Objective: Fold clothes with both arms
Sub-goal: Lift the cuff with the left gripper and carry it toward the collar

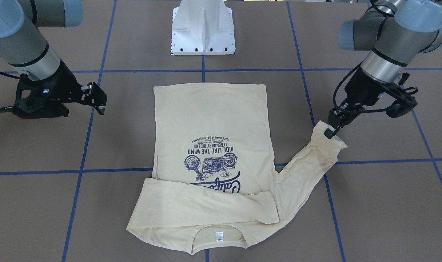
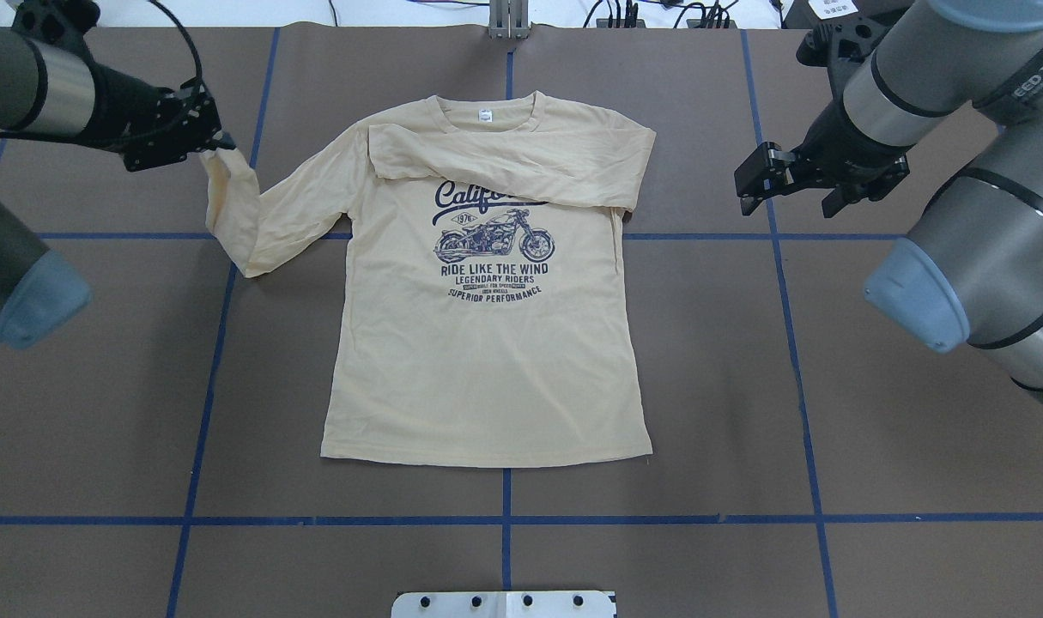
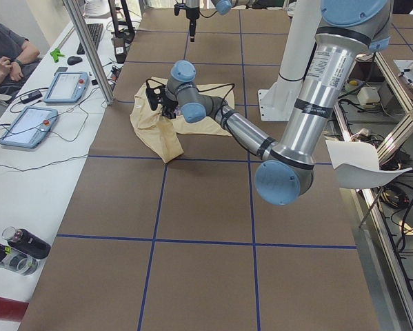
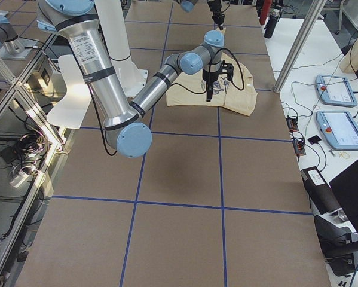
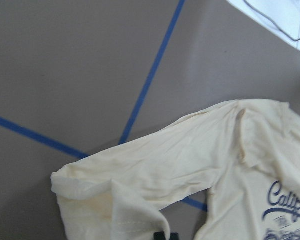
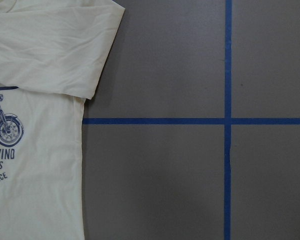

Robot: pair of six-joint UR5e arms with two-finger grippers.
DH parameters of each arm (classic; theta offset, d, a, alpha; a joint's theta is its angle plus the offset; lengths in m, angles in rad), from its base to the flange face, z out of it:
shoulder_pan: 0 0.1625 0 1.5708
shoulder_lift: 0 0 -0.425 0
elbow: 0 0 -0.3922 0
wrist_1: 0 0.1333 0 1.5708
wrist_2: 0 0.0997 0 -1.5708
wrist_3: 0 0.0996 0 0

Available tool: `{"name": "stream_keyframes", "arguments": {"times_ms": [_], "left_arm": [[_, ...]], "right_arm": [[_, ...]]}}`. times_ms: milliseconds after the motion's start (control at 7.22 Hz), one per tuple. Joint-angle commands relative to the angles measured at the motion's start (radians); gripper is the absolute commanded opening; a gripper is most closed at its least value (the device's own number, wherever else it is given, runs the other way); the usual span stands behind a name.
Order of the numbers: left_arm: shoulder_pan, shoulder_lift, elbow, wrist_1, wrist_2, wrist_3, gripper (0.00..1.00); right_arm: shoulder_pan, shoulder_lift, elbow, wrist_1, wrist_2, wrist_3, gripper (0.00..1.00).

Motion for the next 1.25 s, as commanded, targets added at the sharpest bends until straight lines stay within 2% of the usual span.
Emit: {"name": "stream_keyframes", "arguments": {"times_ms": [0, 277, 416, 693, 970, 1109], "left_arm": [[-0.004, -0.205, 0.090, 0.003, -0.034, -0.156, 0.00], [0.028, -0.394, 0.132, -0.003, -0.089, -0.331, 0.00], [0.132, -0.448, 0.172, -0.009, -0.080, -0.382, 0.00], [0.249, -0.475, 0.262, -0.069, 0.064, -0.411, 0.00], [0.260, -0.475, 0.408, -0.198, 0.107, -0.422, 0.00], [0.284, -0.490, 0.486, -0.254, 0.164, -0.424, 0.00]], "right_arm": [[0.016, -0.066, 0.030, -0.002, 0.001, -0.002, 1.00], [0.052, -0.110, 0.036, 0.000, 0.032, -0.002, 1.00], [0.066, -0.130, 0.036, 0.001, 0.033, -0.005, 1.00], [0.072, -0.137, 0.030, 0.000, 0.035, -0.009, 1.00], [0.072, -0.138, 0.031, 0.000, 0.035, -0.009, 1.00], [0.071, -0.137, 0.030, 0.000, 0.035, -0.009, 1.00]]}}
